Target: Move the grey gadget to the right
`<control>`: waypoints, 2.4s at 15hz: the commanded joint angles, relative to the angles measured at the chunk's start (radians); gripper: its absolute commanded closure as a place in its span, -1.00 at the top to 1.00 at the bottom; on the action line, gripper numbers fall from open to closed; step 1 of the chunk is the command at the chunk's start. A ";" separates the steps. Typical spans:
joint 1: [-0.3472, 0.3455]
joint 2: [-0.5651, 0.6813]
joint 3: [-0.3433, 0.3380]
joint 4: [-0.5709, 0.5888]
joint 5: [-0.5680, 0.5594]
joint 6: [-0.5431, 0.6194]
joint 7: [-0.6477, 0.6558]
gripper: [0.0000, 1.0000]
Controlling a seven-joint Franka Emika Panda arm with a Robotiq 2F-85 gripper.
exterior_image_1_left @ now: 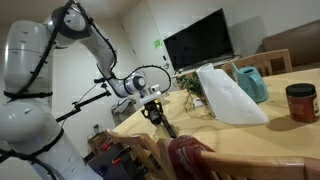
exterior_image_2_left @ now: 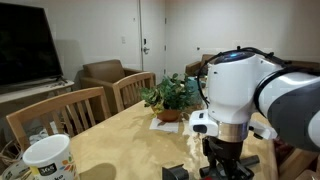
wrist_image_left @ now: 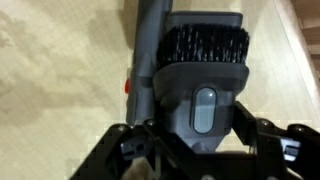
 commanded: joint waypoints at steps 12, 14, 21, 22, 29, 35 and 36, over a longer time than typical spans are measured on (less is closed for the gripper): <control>-0.008 0.017 0.008 0.034 0.022 -0.034 -0.007 -0.13; -0.008 0.015 0.008 0.035 0.022 -0.033 -0.007 -0.13; -0.021 0.032 0.017 0.048 0.017 0.000 -0.050 -0.13; -0.019 0.035 0.016 0.053 0.018 -0.004 -0.054 -0.13; -0.010 0.055 0.017 0.090 0.016 -0.020 -0.073 -0.13; -0.002 0.053 0.007 0.074 0.007 -0.001 -0.050 0.37; -0.002 0.053 0.007 0.074 0.007 -0.001 -0.050 0.37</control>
